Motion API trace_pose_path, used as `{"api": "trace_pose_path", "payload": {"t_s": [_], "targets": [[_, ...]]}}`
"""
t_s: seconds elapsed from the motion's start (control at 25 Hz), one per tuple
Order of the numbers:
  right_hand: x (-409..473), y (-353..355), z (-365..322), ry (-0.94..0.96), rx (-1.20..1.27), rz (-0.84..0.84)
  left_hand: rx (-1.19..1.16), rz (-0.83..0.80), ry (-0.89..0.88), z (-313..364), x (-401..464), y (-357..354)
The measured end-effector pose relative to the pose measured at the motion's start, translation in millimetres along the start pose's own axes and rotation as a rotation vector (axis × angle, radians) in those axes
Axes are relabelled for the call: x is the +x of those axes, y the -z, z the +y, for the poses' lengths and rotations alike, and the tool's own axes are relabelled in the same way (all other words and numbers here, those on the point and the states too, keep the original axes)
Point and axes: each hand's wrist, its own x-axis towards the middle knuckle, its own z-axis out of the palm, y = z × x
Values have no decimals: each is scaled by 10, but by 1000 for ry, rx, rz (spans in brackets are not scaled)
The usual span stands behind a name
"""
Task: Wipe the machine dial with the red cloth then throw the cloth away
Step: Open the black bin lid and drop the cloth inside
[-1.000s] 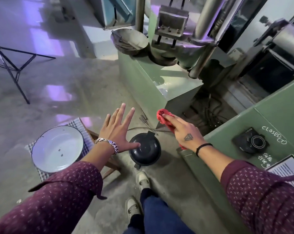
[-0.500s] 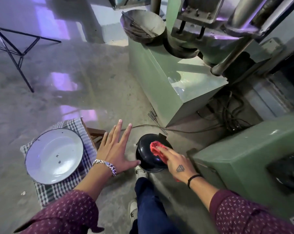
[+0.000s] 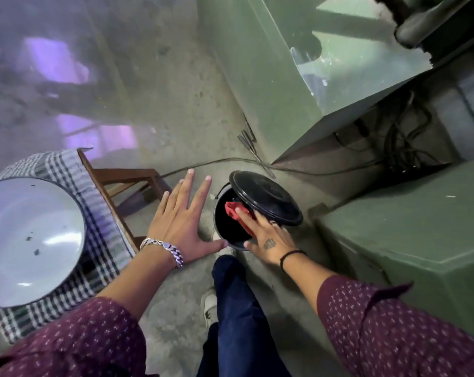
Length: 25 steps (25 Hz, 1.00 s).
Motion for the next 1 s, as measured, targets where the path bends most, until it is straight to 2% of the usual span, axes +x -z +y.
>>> {"api": "trace_pose_path", "payload": {"t_s": [0.08,0.2,0.56,0.68,0.88,1.0], "targets": [[83,-83,37,-45,-37,-36,-3,-1,0,-27,14,-75],[-32,-137,-1,-15,4,5,18,0,18,-25,-74,-55],[-673,433,-478,45,-10,279,167,81,55,118,-500,649],[-976,936,-659,78,-70,390,220,168,73,230,-747,1125],[-1548,2010,-1077,160,-173,689,246,388,45,475,-1117,2090],[-2004,2633,-1375,175,-211,814,289,494,31,709,-1365,2676]]}}
